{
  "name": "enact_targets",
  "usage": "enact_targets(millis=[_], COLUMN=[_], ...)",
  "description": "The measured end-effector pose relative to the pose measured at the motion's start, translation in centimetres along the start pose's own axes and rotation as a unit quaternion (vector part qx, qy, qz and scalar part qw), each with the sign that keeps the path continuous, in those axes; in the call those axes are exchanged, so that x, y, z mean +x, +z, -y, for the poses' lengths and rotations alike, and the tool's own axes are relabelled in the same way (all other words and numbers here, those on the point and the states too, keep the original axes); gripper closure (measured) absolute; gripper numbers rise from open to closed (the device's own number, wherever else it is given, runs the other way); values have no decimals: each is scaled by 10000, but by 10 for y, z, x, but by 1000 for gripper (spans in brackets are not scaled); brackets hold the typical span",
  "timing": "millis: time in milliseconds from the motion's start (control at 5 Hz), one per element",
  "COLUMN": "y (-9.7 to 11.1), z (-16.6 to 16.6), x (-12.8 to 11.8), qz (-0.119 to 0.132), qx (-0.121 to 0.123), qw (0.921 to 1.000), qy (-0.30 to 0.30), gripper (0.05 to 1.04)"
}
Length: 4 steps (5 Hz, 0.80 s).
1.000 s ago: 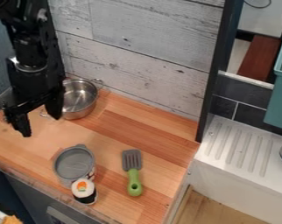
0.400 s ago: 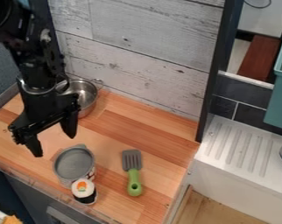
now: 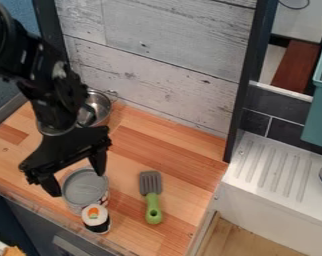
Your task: Put the sushi in the pan
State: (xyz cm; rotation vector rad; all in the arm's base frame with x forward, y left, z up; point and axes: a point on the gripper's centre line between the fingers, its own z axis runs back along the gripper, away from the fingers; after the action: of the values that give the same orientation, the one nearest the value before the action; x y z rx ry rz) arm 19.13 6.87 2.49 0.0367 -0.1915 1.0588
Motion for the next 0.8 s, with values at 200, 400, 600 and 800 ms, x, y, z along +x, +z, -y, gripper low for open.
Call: enact_targets(millis=[200,400,600,800], y=[-1,-12,-25,-35], z=[10,15,16,13], x=[-17,-31,-37,-41], qz=[-28,-87,-70,-54], qx=[-93,-39,150,361], qw=[9989,9966,9951,9940], qy=[-450,-819,-975,-1026], gripper=[84,84,84,84])
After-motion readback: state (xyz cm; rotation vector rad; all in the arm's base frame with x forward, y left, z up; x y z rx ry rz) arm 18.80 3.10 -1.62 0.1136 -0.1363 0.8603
